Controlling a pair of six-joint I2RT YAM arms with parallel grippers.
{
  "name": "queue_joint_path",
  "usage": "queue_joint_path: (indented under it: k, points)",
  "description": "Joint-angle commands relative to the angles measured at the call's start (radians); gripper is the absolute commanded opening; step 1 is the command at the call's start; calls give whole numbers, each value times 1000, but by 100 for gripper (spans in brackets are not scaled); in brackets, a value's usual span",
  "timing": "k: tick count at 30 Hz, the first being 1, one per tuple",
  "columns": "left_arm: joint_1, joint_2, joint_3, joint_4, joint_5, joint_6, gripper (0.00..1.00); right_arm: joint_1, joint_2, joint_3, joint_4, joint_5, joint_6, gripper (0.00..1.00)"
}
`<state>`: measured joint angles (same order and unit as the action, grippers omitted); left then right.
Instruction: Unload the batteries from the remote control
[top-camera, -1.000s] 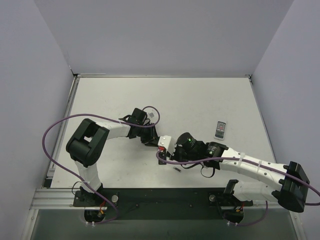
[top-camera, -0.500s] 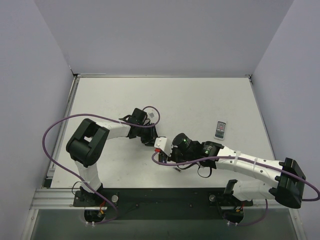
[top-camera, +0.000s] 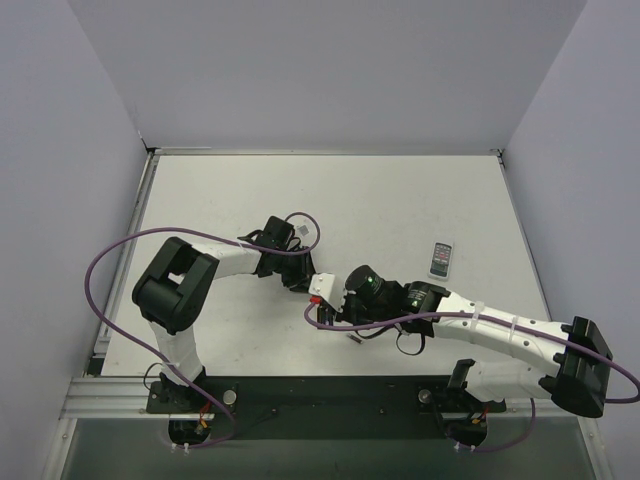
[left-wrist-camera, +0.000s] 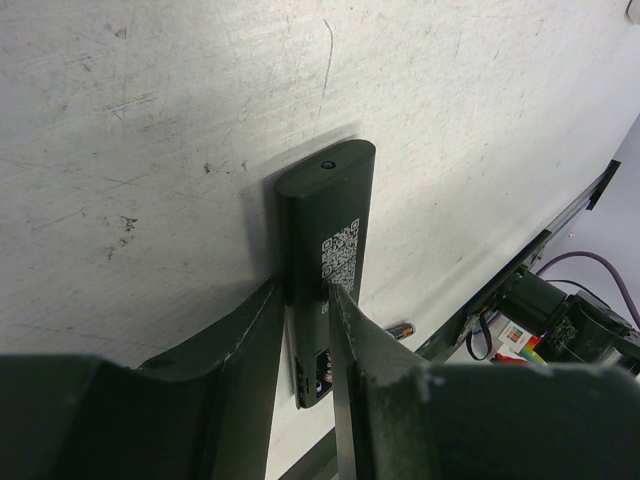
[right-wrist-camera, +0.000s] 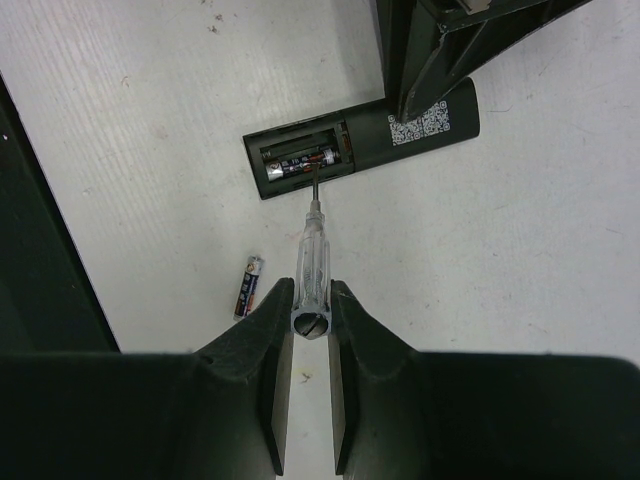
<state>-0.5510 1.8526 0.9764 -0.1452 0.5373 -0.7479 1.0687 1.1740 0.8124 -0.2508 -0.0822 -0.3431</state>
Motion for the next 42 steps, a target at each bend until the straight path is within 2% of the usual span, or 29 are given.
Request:
queue_joint_path:
  k: [1, 30, 42]
  points:
    - [-10, 17, -10, 15, 3, 5, 34, 10, -10, 37, -33, 18, -7, 0]
    - [-12, 30, -22, 24, 3, -4, 34, 39, 110, 24, -24, 79, -33, 0]
    - [-18, 16, -53, 21, -14, -4, 34, 34, 233, 113, -85, 122, -2, 0]
